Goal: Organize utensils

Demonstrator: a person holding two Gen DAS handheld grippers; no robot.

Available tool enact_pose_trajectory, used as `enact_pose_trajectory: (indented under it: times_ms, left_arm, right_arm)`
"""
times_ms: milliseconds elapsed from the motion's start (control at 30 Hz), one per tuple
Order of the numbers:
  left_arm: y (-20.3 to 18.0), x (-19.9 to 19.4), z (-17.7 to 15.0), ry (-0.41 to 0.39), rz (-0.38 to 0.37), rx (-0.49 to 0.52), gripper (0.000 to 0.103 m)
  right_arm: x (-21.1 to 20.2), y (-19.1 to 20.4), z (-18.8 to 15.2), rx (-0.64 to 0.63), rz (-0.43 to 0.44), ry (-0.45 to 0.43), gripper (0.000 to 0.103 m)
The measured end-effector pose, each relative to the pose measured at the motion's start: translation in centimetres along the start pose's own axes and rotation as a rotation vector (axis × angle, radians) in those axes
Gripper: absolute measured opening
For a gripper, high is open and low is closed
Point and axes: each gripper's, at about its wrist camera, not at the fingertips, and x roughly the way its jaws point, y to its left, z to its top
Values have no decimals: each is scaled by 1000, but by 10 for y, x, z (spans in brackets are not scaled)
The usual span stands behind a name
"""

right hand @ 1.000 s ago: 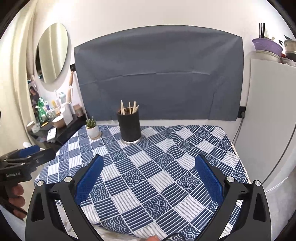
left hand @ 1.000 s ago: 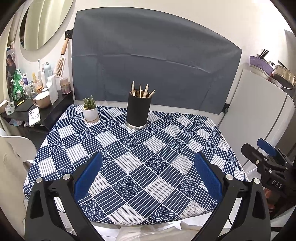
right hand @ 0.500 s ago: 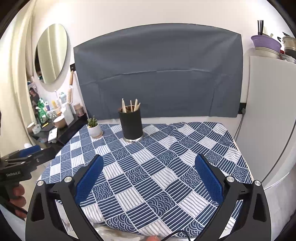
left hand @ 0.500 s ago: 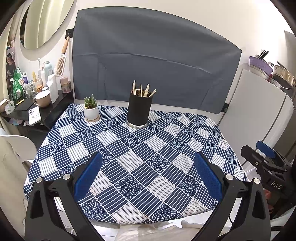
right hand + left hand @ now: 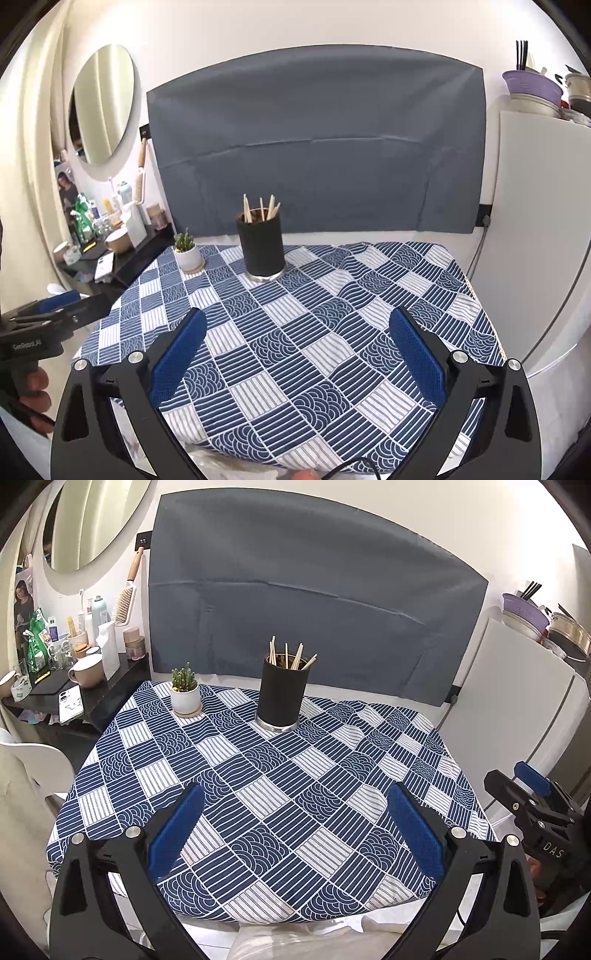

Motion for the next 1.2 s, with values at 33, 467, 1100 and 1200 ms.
enact_pose_trajectory:
  times_ms: [33, 467, 1100, 1200]
  left_arm:
    - [-1, 0, 0, -2, -2, 2, 97]
    - [0, 3, 2, 3, -12, 8, 97]
    - [2, 16, 11, 21, -31, 19, 97]
    - [1, 17, 11, 25, -34, 22, 97]
  right_arm:
    - [0, 0, 0, 1, 1, 2, 95]
    - [6, 3, 2, -15, 14, 9, 95]
    - [21, 4, 6, -9, 11, 27, 95]
    - [21, 5, 6, -9, 15, 26, 95]
